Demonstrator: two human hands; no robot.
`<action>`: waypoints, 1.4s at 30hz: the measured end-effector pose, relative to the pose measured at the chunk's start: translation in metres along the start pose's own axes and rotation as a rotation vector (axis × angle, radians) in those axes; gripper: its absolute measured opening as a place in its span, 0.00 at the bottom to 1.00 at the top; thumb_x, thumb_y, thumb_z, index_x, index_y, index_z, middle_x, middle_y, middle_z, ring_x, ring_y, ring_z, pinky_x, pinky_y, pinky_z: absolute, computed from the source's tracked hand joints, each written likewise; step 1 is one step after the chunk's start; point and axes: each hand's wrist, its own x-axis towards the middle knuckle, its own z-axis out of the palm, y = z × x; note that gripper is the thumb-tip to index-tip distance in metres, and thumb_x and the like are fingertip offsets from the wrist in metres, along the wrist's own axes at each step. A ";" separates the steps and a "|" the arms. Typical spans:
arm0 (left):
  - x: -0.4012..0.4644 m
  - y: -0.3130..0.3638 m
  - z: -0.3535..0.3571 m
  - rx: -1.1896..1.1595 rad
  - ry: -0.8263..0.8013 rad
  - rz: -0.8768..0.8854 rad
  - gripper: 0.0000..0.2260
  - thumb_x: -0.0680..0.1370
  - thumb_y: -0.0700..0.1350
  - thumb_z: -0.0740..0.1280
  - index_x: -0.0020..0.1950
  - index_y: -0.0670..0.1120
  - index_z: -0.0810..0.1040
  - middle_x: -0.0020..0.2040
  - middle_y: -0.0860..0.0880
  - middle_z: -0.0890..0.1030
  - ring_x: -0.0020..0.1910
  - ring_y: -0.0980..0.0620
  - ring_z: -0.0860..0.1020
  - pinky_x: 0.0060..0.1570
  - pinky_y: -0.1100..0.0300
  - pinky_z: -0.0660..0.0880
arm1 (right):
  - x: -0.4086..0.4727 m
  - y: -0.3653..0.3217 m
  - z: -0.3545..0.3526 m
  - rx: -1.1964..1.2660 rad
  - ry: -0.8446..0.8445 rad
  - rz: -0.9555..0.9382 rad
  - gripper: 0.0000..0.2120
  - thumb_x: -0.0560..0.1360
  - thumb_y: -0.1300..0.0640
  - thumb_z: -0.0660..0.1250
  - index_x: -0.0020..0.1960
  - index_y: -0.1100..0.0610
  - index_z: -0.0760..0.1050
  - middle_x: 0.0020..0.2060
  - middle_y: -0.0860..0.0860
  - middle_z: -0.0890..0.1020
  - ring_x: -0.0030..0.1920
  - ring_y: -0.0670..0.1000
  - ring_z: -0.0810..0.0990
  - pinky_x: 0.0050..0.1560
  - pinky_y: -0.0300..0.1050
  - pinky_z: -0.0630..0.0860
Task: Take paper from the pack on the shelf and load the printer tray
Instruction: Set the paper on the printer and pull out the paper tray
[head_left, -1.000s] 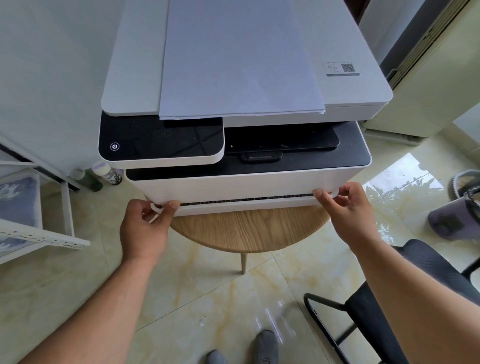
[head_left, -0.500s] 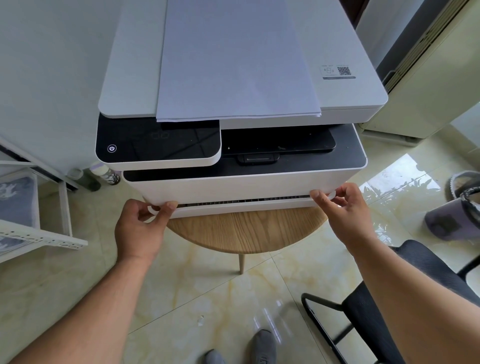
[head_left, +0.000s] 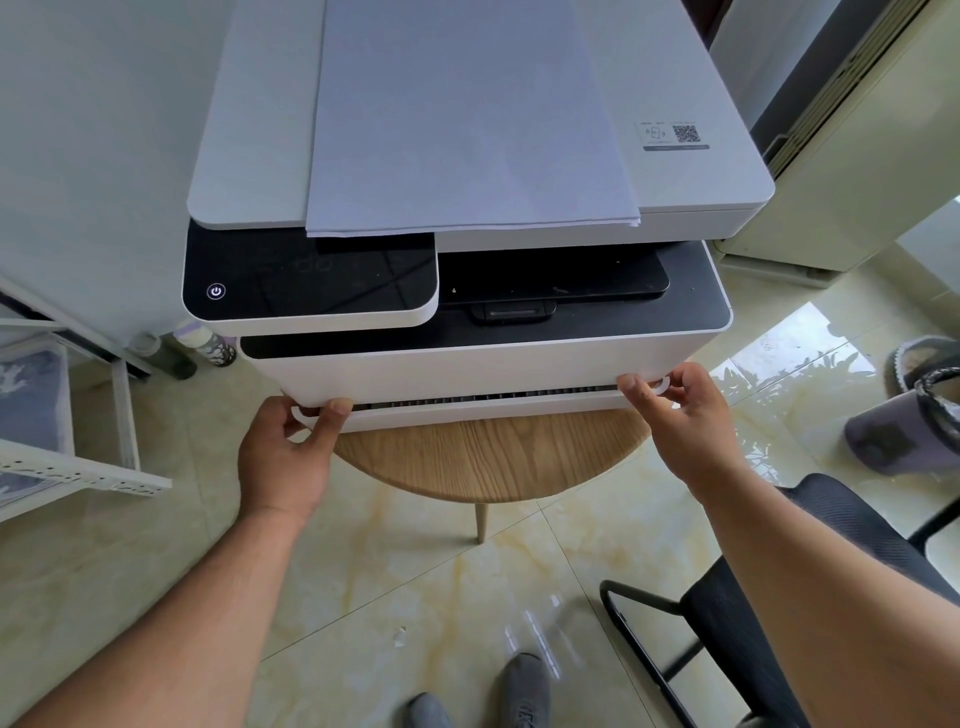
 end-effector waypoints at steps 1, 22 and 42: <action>0.000 0.000 0.000 0.001 0.008 -0.002 0.14 0.76 0.58 0.75 0.46 0.50 0.76 0.49 0.45 0.84 0.56 0.44 0.82 0.50 0.54 0.72 | 0.000 0.000 0.000 -0.004 0.002 -0.004 0.16 0.75 0.42 0.74 0.49 0.51 0.73 0.47 0.46 0.81 0.51 0.40 0.79 0.43 0.39 0.73; -0.005 0.005 0.002 0.015 0.028 0.014 0.14 0.77 0.56 0.74 0.43 0.50 0.74 0.42 0.52 0.79 0.48 0.48 0.79 0.43 0.59 0.70 | 0.001 0.006 0.003 0.024 -0.064 0.015 0.21 0.77 0.40 0.71 0.60 0.53 0.71 0.49 0.44 0.81 0.50 0.44 0.81 0.42 0.41 0.75; -0.007 0.007 0.002 0.033 0.044 0.028 0.15 0.77 0.56 0.74 0.46 0.46 0.75 0.44 0.51 0.79 0.49 0.48 0.77 0.47 0.57 0.69 | 0.006 0.012 0.004 -0.100 -0.060 -0.055 0.22 0.78 0.38 0.69 0.63 0.52 0.71 0.52 0.46 0.81 0.50 0.49 0.81 0.43 0.41 0.74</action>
